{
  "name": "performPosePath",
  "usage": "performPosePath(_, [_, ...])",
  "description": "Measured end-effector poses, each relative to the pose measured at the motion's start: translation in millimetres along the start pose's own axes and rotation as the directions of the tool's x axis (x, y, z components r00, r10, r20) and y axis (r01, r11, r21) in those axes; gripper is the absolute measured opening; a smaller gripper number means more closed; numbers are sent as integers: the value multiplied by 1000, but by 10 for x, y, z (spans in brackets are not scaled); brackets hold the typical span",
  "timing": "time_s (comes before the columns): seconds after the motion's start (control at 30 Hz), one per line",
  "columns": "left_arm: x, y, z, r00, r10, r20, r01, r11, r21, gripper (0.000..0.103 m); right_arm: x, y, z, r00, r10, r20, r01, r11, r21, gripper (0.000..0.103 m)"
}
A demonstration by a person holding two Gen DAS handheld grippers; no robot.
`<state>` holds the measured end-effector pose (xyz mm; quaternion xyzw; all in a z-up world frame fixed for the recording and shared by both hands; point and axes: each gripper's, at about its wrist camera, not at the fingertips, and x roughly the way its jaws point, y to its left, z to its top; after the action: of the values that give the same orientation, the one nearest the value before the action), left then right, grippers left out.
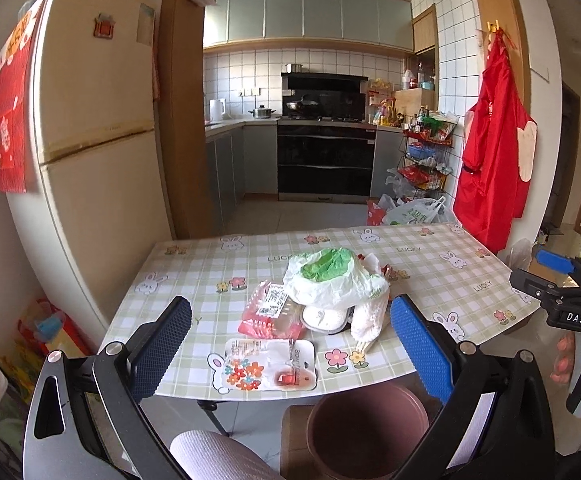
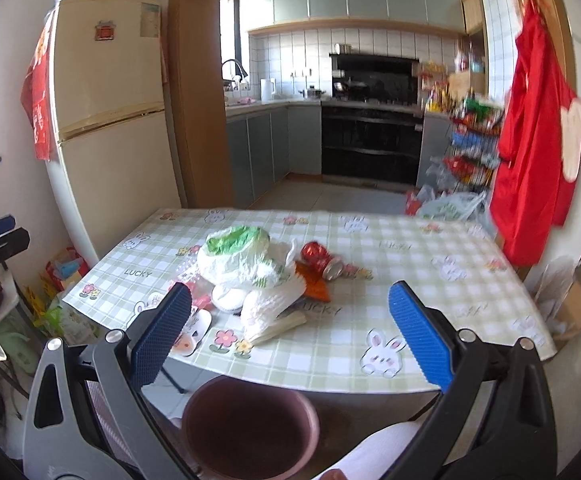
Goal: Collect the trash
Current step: 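Move both tools toward the trash pile on the table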
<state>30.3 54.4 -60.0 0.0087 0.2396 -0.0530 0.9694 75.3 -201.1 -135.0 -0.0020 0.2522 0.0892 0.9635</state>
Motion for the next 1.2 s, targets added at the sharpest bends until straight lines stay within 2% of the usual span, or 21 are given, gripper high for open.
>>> performPosePath(0.2, [451, 176, -328, 995, -15, -97, 13, 1000, -25, 98, 431, -49, -300, 998, 30, -52, -27, 998, 49, 97])
performPosePath(0.37, [734, 319, -497, 992, -23, -127, 16, 999, -51, 98, 719, -76, -428, 996, 39, -77, -35, 998, 56, 97])
performPosePath(0.47, [903, 405, -605, 992, 3, -128, -11, 998, -64, 98, 935, -67, -517, 990, 50, -129, -44, 998, 52, 97])
performPosePath(0.53, [1054, 444, -702, 988, 6, -157, -17, 997, -72, 98, 1087, -28, -586, 983, 61, -172, -55, 998, 40, 97])
performPosePath(0.63, [1322, 471, -910, 967, 34, -253, -60, 993, -97, 98, 1287, 24, -689, 976, 20, -217, -21, 1000, 0, 97])
performPosePath(0.73, [1560, 528, -1169, 949, 56, -311, -101, 986, -130, 98, 1466, 17, -783, 964, 52, -260, -50, 999, 16, 97])
performPosePath(0.87, [1781, 568, -1453, 926, 61, -374, -120, 983, -137, 97, 1647, -12, -892, 953, 70, -294, -58, 997, 49, 97])
performPosePath(0.93, [1816, 615, -1520, 921, 55, -385, -126, 979, -162, 96, 1731, -5, -919, 950, 71, -305, -56, 997, 55, 97])
performPosePath(1.0, [1893, 718, -1576, 914, 37, -404, -135, 967, -217, 88, 1784, -20, -938, 947, 75, -312, -57, 996, 67, 97])
performPosePath(1.1, [2032, 859, -1598, 891, 43, -452, -190, 939, -286, 87, 1857, -29, -965, 941, 85, -327, -62, 995, 80, 97])
performPosePath(1.2, [2160, 909, -1564, 885, 63, -462, -227, 923, -310, 87, 1926, -19, -991, 934, 94, -345, -71, 994, 78, 97])
